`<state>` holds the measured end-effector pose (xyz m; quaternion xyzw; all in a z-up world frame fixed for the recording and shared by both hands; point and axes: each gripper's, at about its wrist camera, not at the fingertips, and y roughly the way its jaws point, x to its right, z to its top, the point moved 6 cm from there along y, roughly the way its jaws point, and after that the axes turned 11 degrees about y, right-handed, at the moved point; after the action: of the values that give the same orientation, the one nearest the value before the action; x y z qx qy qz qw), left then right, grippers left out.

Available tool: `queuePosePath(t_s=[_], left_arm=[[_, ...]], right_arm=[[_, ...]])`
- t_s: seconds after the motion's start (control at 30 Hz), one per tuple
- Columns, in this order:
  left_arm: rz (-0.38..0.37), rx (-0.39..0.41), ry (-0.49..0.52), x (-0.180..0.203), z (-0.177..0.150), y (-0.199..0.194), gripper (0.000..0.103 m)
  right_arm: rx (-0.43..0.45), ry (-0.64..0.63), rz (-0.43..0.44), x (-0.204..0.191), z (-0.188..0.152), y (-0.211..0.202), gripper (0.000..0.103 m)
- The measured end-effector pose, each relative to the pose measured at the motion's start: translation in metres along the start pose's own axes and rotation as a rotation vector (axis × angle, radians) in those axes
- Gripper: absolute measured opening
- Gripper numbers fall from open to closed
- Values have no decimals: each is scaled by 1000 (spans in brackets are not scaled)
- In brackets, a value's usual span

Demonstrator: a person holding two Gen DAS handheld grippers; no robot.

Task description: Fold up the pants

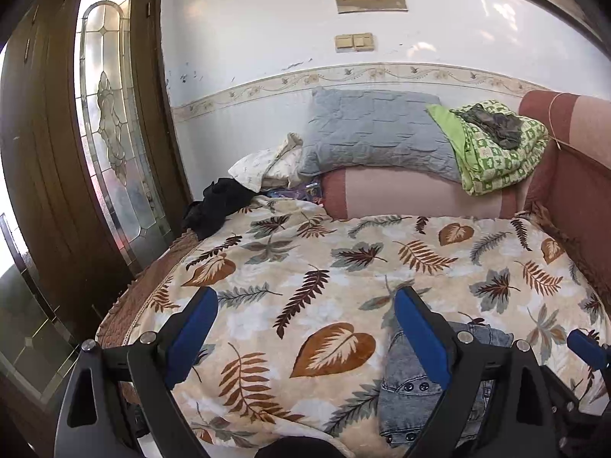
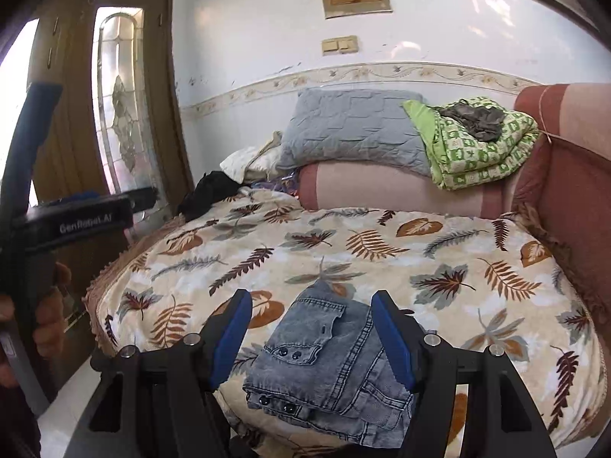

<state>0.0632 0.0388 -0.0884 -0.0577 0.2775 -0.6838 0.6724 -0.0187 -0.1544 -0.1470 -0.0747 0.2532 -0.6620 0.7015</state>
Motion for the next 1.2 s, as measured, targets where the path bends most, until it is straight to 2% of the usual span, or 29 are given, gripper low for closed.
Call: queuePosePath(t_s=[0.33, 0.97, 1.2], left_arm=[[10, -31, -22, -9, -9, 12, 94], [62, -97, 3, -12, -25, 33, 94], [49, -111, -6, -13, -27, 36, 94]], right_arm=[[-39, -13, 11, -9, -10, 13, 69], [-98, 4, -8, -3, -23, 32, 69], [-116, 10, -17, 0, -26, 37, 69]])
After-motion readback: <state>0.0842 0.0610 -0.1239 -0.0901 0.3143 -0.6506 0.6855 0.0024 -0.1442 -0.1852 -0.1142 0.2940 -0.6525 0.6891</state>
